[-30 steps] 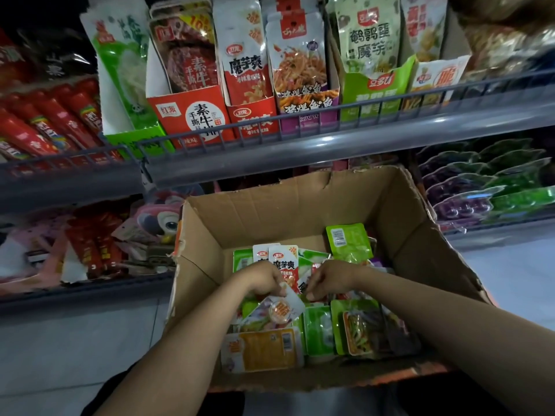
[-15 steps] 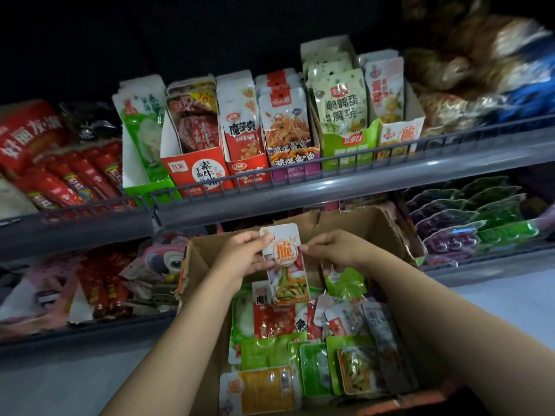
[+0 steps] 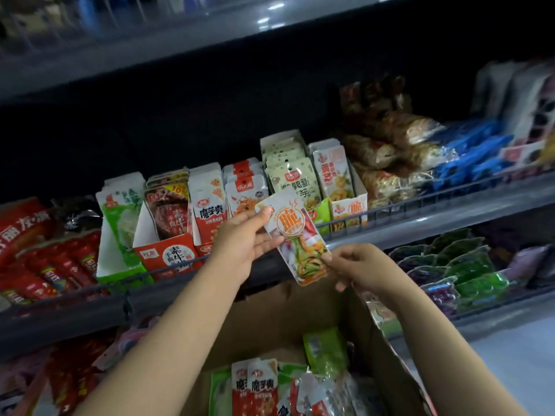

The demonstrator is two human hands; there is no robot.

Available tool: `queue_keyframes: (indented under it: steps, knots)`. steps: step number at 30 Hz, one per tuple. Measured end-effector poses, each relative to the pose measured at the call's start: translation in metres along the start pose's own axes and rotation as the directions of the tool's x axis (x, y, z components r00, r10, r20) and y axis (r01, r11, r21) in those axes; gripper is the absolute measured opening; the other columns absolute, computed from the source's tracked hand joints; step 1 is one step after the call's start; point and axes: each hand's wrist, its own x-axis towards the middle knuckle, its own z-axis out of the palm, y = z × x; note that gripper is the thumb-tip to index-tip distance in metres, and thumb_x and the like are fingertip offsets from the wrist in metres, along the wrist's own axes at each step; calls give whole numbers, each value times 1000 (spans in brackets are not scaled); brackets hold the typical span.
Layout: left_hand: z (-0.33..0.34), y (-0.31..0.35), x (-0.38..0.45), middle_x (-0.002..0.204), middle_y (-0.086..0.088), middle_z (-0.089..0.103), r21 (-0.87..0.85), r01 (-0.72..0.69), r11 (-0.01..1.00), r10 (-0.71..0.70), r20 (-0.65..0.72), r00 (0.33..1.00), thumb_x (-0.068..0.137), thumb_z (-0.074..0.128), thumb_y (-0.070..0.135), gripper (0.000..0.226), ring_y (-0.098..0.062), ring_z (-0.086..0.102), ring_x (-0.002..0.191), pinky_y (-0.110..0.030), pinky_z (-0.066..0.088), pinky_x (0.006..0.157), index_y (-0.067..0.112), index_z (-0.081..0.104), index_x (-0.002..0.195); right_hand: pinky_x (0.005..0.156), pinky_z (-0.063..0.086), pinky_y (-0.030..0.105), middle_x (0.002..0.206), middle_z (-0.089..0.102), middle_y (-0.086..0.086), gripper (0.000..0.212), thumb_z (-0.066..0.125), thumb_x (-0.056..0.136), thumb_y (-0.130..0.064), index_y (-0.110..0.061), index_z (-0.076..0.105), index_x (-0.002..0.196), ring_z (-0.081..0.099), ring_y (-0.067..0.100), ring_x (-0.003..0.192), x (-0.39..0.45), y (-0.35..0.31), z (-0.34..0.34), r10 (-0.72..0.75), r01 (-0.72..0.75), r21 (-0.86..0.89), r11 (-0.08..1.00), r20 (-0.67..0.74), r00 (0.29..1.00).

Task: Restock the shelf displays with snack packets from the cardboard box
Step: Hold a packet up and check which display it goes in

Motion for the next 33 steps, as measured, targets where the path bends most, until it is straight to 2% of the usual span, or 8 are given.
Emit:
queue_keyframes:
  steps: [6,10,13,16,19,22,28,33]
  knots:
    - [43,28,18,95,-12,69,42,-51,998,48,76,996,89,62,13,9,-18,68,68,-23,57,55,6,60,95,48,43,19,70,68,11,21,60,91,-22,-3,68,90,56,21,60,6,-3,-17,-79,141,218,966,-271,959]
    - [64,45,35,98,-13,69,101,-114,988,105,90,990,89,63,14,13,-19,69,71,-24,58,56,5,59,97,62,51,13,90,71,0,18,60,91,-16,-17,65,108,67,5,74,14,-1,-23,-137,225,226,948,-349,927]
    - [79,55,46,94,-11,68,113,-157,981,146,102,984,89,63,14,20,-15,68,67,-22,57,54,2,57,104,79,48,15,101,66,-12,34,61,90,-19,-31,56,122,62,-1,91,21,3,-28,-213,263,94,960,-365,907]
    - [94,61,59,101,-12,67,123,-185,975,174,93,980,89,65,15,24,-16,68,69,-22,57,55,2,58,108,83,43,14,114,54,-23,49,60,91,-21,-35,43,135,53,-6,98,24,4,-30,-271,275,-38,961,-339,901]
    - [107,63,72,108,-14,67,146,-201,969,189,93,978,88,66,16,30,-20,68,76,-23,58,56,1,58,113,101,29,27,132,37,-27,58,57,93,-25,-34,31,144,30,8,127,30,9,-35,-343,288,-211,934,-311,886]
    - [116,63,83,108,-15,66,156,-208,966,197,81,977,87,67,17,32,-19,68,73,-25,59,58,1,58,114,112,18,39,144,19,-27,63,54,94,-31,-36,21,147,13,12,137,36,13,-40,-354,251,-338,907,-288,890]
    - [129,70,100,104,-12,68,219,-219,951,215,41,976,87,67,21,32,-18,69,71,-33,59,75,6,59,114,109,17,37,145,-4,-30,62,46,96,-38,-37,13,148,13,18,137,45,20,-39,-358,165,-567,807,-247,900]
    - [137,54,107,103,-13,67,320,-177,931,179,23,984,90,64,18,12,-20,67,72,-29,59,65,9,60,95,111,17,36,156,-6,-21,65,40,97,-44,-34,4,150,9,16,138,44,21,-38,-361,99,-698,710,-239,901]
